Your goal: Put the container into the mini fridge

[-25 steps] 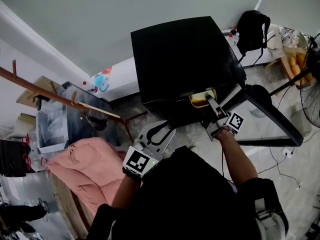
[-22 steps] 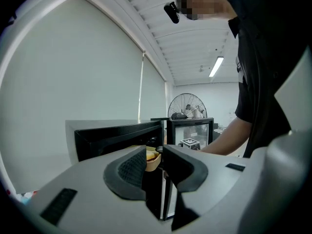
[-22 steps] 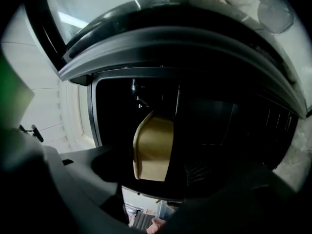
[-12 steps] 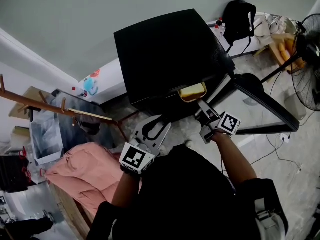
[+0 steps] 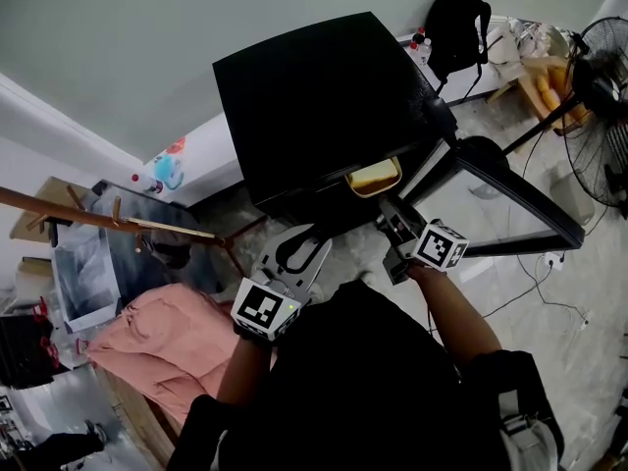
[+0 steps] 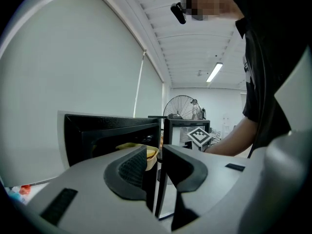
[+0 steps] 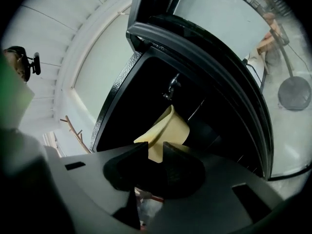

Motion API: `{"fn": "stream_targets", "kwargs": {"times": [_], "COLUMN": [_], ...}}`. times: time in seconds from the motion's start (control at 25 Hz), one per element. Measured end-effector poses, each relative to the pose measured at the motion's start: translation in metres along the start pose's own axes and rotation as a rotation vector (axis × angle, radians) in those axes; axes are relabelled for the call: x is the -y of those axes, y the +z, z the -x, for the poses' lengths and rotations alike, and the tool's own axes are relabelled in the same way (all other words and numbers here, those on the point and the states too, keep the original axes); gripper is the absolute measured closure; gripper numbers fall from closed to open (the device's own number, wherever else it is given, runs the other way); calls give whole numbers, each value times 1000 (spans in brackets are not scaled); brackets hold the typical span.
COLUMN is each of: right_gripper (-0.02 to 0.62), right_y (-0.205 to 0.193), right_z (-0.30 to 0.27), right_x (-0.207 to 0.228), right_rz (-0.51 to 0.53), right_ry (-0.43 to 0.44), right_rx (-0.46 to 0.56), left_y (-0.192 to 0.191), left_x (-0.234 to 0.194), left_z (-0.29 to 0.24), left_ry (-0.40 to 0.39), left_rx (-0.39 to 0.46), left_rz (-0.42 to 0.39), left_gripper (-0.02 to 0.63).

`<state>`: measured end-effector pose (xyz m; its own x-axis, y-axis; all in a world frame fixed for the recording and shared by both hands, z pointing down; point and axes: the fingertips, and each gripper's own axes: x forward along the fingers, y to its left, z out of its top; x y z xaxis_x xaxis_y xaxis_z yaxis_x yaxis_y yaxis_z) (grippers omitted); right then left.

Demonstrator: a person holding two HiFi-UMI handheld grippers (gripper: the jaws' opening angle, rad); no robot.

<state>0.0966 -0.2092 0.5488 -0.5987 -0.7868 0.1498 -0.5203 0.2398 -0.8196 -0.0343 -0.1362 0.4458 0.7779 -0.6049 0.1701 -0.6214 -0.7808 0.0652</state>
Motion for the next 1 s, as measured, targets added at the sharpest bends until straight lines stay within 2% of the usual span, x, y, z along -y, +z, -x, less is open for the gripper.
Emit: {"fn": "stream_targets", "kwargs": {"times": [0.2, 0.48, 1.0], "right_gripper": [511, 512, 522], "right_y": [-3, 6, 17], "right_z": [-10, -26, -57], "right_x": [1, 5, 12], "right_rz": [5, 5, 67], "right_ry": [-17, -27, -38], "right_rx": [-32, -25, -69], "left_y": [0, -5, -1], "left_x": [-6, -15, -28], "left_z": [5, 15, 38], "left_ry": [15, 50, 127], "left_rx": [-3, -12, -7], "left_rz": [3, 10, 13], "left_gripper": [495, 497, 499]}}
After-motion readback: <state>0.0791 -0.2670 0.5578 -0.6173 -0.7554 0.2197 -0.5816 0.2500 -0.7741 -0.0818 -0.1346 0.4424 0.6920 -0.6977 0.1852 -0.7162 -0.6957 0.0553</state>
